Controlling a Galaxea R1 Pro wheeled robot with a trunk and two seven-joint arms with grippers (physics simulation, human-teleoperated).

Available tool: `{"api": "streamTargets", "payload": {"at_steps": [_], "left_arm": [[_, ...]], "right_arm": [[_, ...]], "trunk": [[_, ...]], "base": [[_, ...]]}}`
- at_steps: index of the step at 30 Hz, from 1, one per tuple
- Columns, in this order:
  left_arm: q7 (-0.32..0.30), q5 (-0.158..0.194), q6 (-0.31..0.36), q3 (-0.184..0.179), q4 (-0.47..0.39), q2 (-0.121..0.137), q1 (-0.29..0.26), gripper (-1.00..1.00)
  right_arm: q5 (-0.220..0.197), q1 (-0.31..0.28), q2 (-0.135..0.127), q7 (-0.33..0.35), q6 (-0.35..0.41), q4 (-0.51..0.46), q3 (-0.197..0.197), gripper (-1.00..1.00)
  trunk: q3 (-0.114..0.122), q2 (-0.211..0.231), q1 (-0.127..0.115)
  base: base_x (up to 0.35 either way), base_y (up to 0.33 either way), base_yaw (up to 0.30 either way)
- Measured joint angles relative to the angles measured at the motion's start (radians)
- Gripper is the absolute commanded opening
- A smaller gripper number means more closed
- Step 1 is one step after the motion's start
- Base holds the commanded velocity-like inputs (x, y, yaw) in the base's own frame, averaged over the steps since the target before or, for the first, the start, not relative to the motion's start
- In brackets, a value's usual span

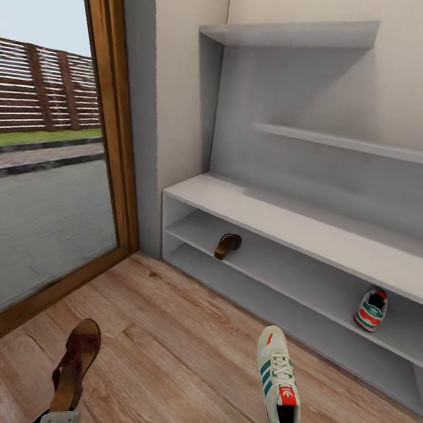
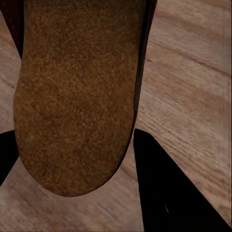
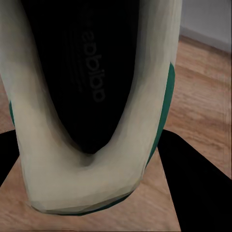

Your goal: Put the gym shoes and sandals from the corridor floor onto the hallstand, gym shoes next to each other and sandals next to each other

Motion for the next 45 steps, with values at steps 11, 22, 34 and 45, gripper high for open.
{"api": "streamTargets", "payload": {"at_steps": [11, 22, 34, 45], "left_arm": [[0.0, 0.0, -0.001, 0.001, -0.001, 0.0, 0.0, -1.0], [0.0, 0.0, -0.001, 0.001, -0.001, 0.0, 0.0, -1.0], [0.0, 0.001, -0.001, 0.001, -0.001, 0.0, 0.0, -1.0], [0.0, 0.001, -0.001, 0.001, -0.001, 0.0, 0.0, -1.0]], "right_arm": [[0.0, 0.0, 0.0, 0.0, 0.0, 0.0, 0.0, -1.0], [0.0, 0.0, 0.0, 0.0, 0.0, 0.0, 0.0, -1.0], [0.0, 0.0, 0.0, 0.0, 0.0, 0.0, 0.0, -1.0], [0.0, 0.0, 0.0, 0.0, 0.0, 0.0, 0.0, -1.0]], "trunk": [[0.0, 0.0, 0.0], [0.0, 0.0, 0.0], [0.0, 0.0, 0.0], [0.0, 0.0, 0.0]], "base": [[-0.037, 0.065, -0.279], [-0.038, 0.079, -0.279], [-0.001, 0.001, -0.279], [0.0, 0.01, -0.279]]}}
